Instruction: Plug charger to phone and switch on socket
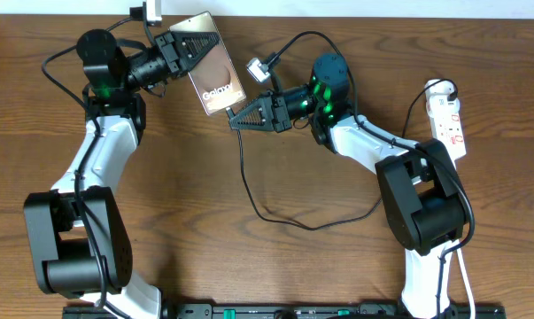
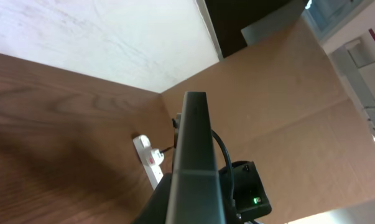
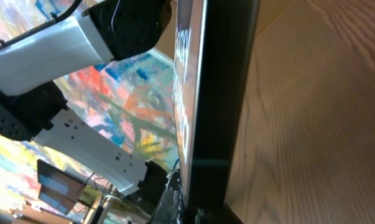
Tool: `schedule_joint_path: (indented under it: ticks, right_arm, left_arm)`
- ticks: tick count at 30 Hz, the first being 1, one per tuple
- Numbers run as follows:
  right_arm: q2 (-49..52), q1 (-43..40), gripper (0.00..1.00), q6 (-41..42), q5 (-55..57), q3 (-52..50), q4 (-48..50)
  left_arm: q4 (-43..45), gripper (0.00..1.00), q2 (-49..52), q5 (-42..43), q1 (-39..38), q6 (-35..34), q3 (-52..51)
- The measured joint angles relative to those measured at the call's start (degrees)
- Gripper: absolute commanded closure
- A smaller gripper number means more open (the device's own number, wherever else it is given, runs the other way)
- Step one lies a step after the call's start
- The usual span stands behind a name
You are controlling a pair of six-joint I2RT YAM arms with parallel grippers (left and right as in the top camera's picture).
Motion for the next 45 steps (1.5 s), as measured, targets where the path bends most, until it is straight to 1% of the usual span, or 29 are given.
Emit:
schedule_joint_path:
  ticks: [10, 20, 32, 36, 37, 39, 40, 41, 42, 43, 44, 45]
  right_arm:
    - [0.0, 0.11, 0.99, 0.02, -0.13, 0.0, -0.02]
    - [0.0, 0.11, 0.99, 2.05, 2.95, -0.02, -0.09]
    - [0.0, 0.11, 0.99, 2.25, 3.72, -0.04, -0.09]
    - [0.0, 0.11, 0.99, 2.25, 3.76, -0.07, -0.09]
    - [0.0, 0.11, 0.97, 2.25, 3.78, -0.07, -0.07]
    - [0.0, 0.11, 0.85, 2.38, 4.39, -0.07, -0.07]
    - [0.0, 0.09, 0.77, 2.73, 5.62, -0.07, 0.04]
    - [0.0, 0.09, 0.61, 2.71, 6.47, -0.07, 0.17]
    - [0.0, 0.04, 0.39, 2.75, 7.3, -0.04, 0.17]
    - [0.0, 0.02, 0.3, 2.73, 8.24, -0.04, 0.13]
    - [0.0, -0.02, 0.1, 3.02, 9.2, -0.04, 0.02]
    - [0.0, -0.09, 0.01, 2.91, 9.88, -0.04, 0.04]
  left_arm:
    - [0.0, 0.92, 0.0, 1.07, 0.0, 0.39, 0.0]
    - [0.17, 0.93, 0.0, -0.33, 0.02, 1.88, 0.02]
    - [0.2, 0.93, 0.0, -0.7, 0.13, 1.92, 0.02]
    - [0.2, 0.93, 0.0, -0.68, 0.13, 1.92, 0.02]
    - [0.2, 0.92, 0.0, -0.68, 0.13, 1.92, 0.02]
    - [0.2, 0.93, 0.0, -0.66, 0.13, 1.97, 0.02]
    - [-0.02, 0.93, 0.0, 0.48, 0.09, 2.6, 0.02]
    - [-0.09, 0.93, 0.02, 0.9, -0.02, 2.82, 0.02]
    - [-0.2, 0.93, 0.02, 1.7, -0.13, 3.15, 0.02]
    - [-0.26, 0.93, 0.02, 2.47, -0.24, 3.26, 0.02]
    - [-0.31, 0.93, 0.02, 3.21, -0.28, 3.34, 0.02]
    - [-0.35, 0.93, 0.02, 3.65, -0.33, 3.34, 0.02]
